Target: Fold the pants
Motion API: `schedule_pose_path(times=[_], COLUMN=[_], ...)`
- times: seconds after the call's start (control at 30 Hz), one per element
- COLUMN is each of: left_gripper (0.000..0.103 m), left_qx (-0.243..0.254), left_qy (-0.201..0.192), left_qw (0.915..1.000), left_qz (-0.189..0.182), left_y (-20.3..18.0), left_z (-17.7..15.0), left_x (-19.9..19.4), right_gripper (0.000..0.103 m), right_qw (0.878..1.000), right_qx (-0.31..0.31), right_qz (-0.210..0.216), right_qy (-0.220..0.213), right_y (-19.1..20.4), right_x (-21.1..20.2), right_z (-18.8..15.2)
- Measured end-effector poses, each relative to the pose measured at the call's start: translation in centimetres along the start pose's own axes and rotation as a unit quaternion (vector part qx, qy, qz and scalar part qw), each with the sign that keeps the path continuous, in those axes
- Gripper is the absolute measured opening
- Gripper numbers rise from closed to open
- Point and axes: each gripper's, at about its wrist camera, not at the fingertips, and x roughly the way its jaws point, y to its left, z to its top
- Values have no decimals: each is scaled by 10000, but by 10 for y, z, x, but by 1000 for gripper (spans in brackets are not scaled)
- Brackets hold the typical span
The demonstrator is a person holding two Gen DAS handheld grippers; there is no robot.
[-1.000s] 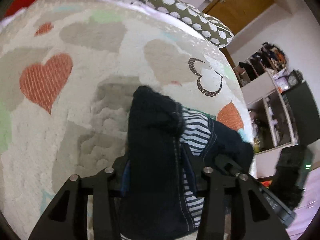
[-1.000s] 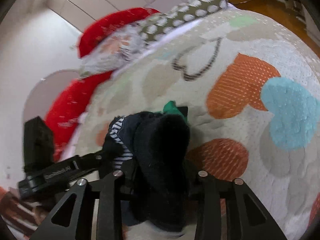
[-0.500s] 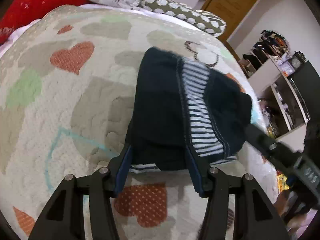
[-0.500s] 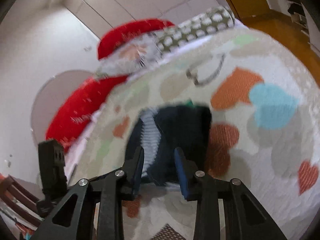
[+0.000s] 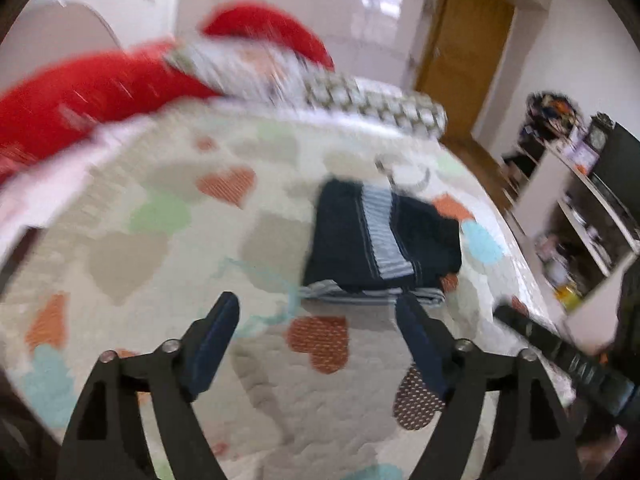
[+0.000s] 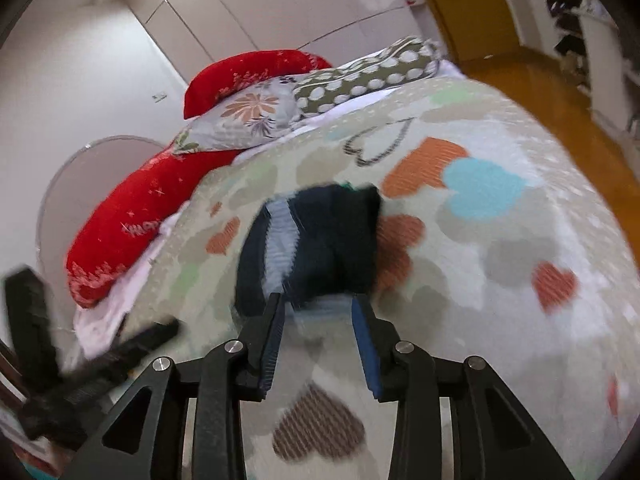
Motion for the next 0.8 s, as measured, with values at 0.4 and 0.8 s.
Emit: schedule_pose_path(times=[0.4,0.8], left_gripper=[103,103], left_qx=[290,166], left_qy=[-1835,-109], left_qw=[9792,9980], left_qz=[819,603], left_y=[-16,-12], left_z=[-30,-42], left_x=[-140,-84], right_gripper=[53,60], right_qw=[9964,9922], right_qx=[-261,-443], right_qz=[-753,-1164], right_qy=[-279,19], right_y=[31,42], right_x=[-68,-63], right_z=[-76,-101])
